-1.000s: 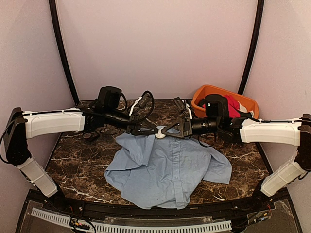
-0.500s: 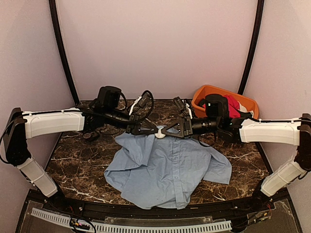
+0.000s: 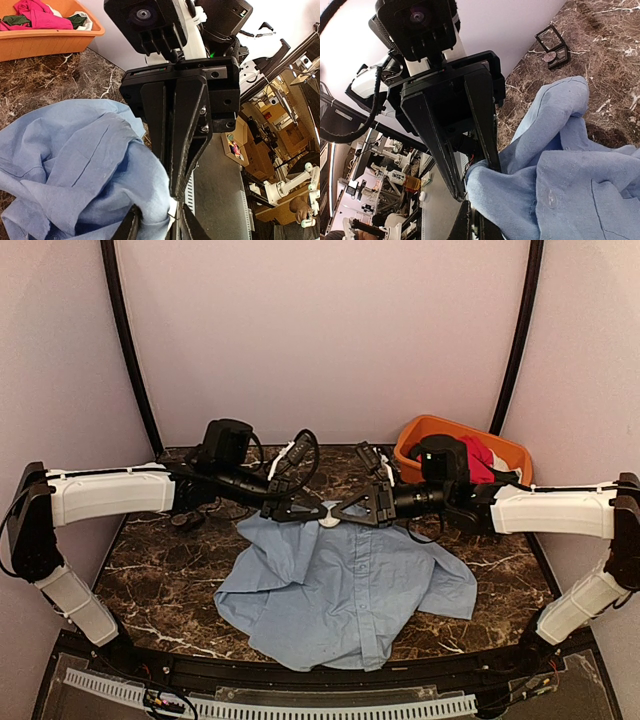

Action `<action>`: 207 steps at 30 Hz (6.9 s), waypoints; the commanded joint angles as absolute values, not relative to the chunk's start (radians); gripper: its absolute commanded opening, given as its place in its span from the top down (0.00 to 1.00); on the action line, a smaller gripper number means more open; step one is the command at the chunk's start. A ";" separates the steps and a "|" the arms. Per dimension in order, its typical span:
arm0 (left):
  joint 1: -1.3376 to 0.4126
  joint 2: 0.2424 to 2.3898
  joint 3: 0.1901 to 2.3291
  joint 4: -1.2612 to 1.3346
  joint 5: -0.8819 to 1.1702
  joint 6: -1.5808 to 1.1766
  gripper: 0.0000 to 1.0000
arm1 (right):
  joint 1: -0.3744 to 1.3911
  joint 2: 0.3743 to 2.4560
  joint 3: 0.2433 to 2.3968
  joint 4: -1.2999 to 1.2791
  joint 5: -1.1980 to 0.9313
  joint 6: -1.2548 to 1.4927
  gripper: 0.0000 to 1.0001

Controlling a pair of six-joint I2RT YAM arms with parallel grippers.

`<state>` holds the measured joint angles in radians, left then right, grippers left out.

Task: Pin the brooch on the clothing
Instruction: Pin the brooch to the flattened clothing.

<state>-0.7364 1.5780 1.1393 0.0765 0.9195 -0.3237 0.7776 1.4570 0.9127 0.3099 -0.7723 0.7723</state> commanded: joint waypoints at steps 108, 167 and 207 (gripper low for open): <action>-0.833 1.524 1.196 -0.136 0.825 -0.094 0.78 | 0.744 1.514 1.003 0.280 -0.812 0.820 1.00; -0.916 1.579 1.281 -0.318 0.621 0.015 0.76 | 0.747 1.524 1.083 0.127 -0.736 0.783 1.00; -0.979 1.611 1.358 -0.490 0.436 0.137 0.80 | 0.747 1.523 1.102 0.127 -0.738 0.821 1.00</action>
